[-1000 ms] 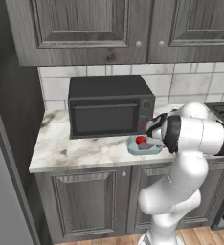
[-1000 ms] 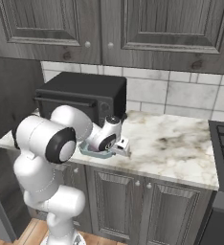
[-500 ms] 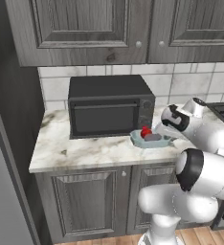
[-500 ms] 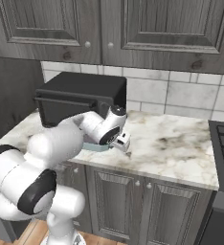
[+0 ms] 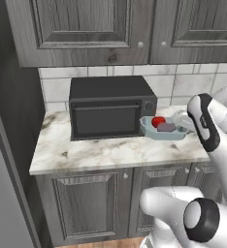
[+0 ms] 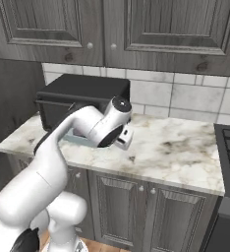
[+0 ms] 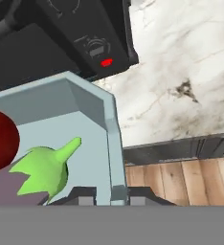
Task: Take the tomato and eggplant out of the freezer and place them in the tupperware container on the counter. Then put the tupperware containing the vegetables back in the freezer.
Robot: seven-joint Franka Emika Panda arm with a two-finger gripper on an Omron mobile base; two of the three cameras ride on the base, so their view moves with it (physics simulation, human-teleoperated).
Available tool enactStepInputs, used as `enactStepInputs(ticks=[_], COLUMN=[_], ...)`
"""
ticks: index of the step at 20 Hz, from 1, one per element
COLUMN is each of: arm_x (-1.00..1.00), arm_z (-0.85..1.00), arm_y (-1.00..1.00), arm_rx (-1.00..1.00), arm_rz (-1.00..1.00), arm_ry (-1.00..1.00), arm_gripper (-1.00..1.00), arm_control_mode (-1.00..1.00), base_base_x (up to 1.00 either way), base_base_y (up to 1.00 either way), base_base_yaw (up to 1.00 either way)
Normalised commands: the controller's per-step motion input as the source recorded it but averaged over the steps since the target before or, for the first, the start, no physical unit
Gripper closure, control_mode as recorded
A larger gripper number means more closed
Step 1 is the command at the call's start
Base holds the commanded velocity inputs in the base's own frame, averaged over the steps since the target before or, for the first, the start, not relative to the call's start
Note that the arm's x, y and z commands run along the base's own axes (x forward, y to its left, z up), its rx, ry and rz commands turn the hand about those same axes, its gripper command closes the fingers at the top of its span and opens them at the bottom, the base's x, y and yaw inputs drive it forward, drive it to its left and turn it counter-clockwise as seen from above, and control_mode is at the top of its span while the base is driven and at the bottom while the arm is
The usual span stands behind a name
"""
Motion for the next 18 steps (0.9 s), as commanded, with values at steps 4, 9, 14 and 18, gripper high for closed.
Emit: enactStepInputs(ticks=[4,9,14,18], arm_x=[-0.7,-0.67,-0.63,-0.53], arm_z=[0.89,0.65,0.48,0.36], arm_y=[0.0,0.0,0.0,0.0], arm_rx=[0.0,-0.03,-0.05,-0.07], arm_rz=[-0.01,-0.03,-0.03,-0.04], arm_ry=[-0.3,-0.22,-0.06,0.0], arm_gripper=[1.0,1.0,1.0,1.0], arm_control_mode=[-1.0,-1.0,-1.0,-1.0], base_base_x=[0.0,0.0,0.0,0.0], base_base_y=[0.0,0.0,0.0,0.0], base_base_yaw=[0.0,0.0,0.0,0.0])
